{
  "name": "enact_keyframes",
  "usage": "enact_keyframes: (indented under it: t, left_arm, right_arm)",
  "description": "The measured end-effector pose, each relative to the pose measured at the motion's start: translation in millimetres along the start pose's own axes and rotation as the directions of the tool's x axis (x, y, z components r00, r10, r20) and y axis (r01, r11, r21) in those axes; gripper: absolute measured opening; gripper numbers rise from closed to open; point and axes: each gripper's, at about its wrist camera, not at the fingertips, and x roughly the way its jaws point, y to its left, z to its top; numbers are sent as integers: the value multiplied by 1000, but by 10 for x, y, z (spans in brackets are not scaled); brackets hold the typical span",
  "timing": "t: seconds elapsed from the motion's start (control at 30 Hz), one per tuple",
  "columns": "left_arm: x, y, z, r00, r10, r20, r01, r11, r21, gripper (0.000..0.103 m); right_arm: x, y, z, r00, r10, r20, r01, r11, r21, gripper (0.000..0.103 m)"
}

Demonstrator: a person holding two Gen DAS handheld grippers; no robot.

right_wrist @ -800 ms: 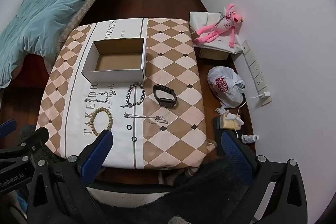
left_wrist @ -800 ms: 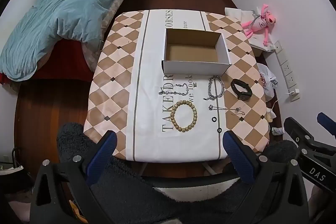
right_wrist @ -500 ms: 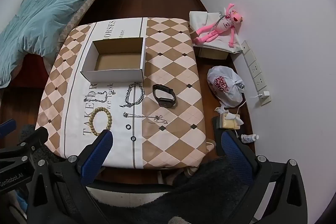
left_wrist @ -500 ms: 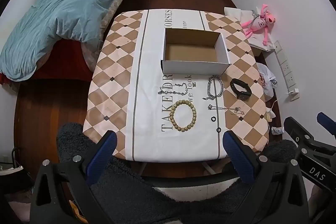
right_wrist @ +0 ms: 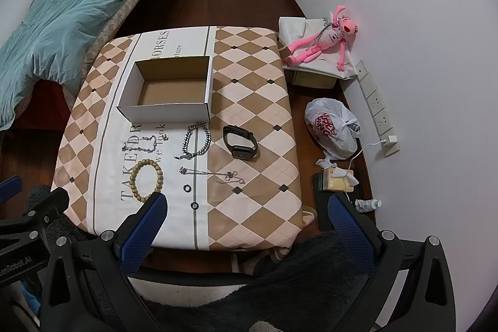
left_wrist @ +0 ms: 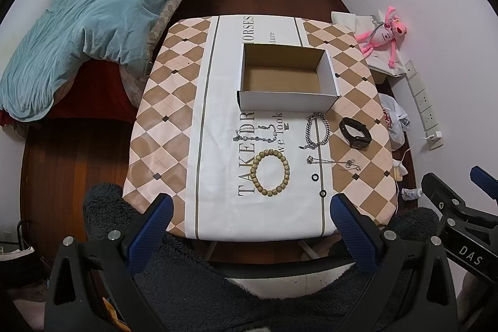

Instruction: Organize jewelry

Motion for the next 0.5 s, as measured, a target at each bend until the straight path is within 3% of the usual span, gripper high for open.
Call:
enact_keyframes:
  t: [0.5]
  left_arm:
    - [-1, 2, 1, 1000, 0, 1, 0, 1000, 0, 103]
  right_arm:
    - [-8, -13, 0, 1000, -1, 0, 1, 1000, 1, 103]
